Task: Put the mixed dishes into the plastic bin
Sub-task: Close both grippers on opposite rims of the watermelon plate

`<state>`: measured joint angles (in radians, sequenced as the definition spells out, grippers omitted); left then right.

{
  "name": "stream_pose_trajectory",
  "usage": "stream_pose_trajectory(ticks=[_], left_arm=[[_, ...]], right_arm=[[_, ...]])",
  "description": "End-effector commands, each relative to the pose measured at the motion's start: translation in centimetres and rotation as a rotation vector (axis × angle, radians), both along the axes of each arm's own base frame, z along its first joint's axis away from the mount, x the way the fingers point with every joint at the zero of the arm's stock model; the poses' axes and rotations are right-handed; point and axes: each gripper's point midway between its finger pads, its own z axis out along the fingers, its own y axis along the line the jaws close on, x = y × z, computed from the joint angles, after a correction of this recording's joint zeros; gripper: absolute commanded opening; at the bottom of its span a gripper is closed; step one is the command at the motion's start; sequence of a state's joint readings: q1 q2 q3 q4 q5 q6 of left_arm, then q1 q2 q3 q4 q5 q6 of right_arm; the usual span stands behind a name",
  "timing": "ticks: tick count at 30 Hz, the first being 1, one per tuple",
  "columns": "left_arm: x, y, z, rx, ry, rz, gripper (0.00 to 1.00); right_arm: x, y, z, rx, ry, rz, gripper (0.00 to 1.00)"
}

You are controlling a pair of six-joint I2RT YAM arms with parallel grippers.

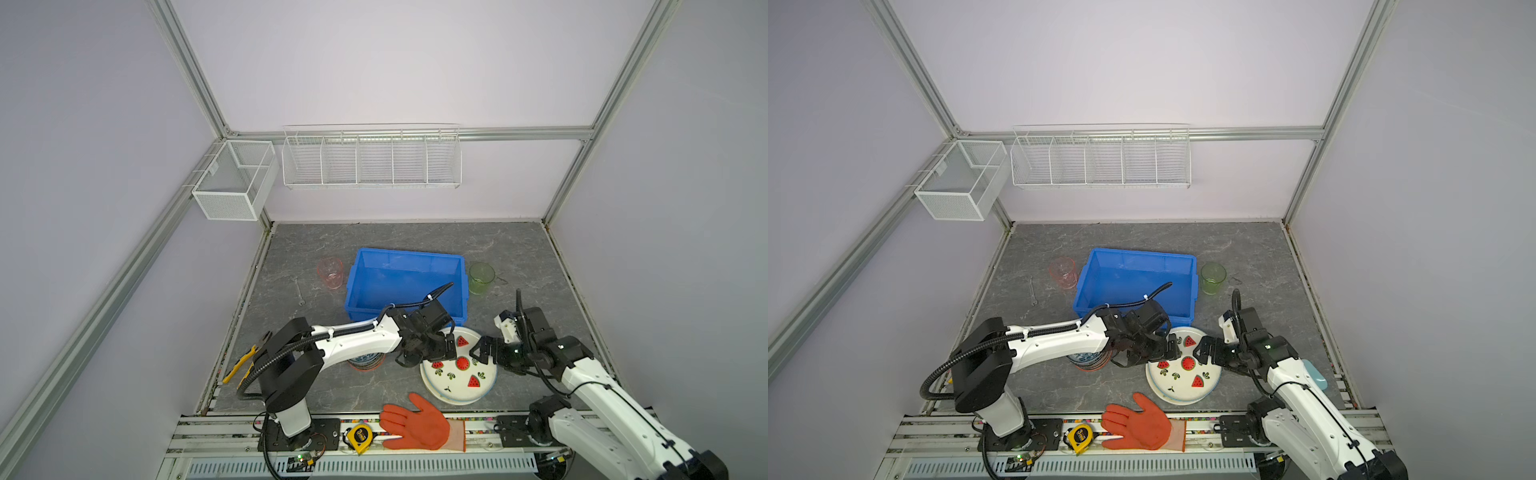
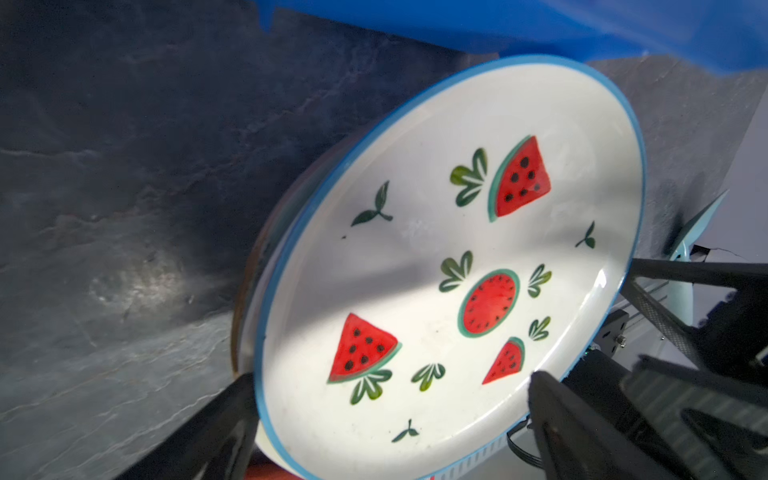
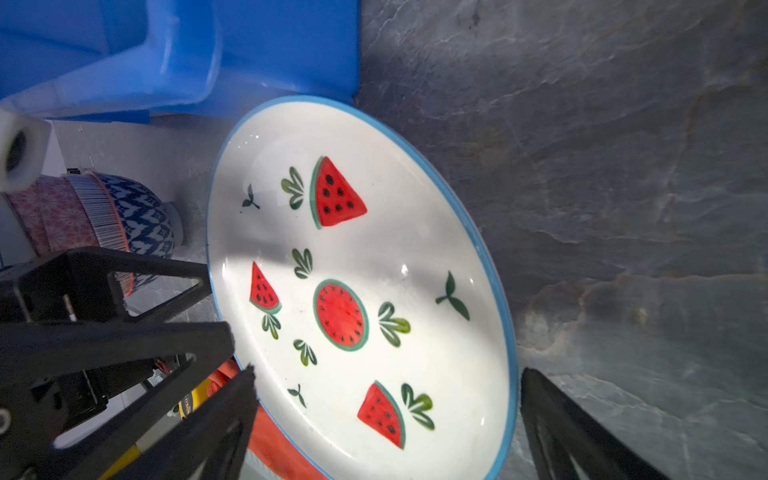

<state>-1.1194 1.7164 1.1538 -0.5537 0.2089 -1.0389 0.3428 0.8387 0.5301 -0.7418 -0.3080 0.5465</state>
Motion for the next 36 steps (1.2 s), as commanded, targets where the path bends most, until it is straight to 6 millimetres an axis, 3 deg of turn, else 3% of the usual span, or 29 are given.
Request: stream_pose_trajectory(ticks=[1,12,36], left_arm=[[0.0,-1.7,1.1,-0.063,0.013,0.003,0.99],[0.1,-2.1,1.1,-0.075,0.014,0.001,0.99],[0.2,-2.9,0.9,-0.087,0.019,-0.004,0.99]], right_arm=[[-0.3,0.2,-0.4,0.010,0.015,0.005,1.00],[-0.4,1.0,-0.1,0.080,0.005,-0.008,0.98],[0.5,2.1,2.5,0.150,-0.045,-0.002,0.78]])
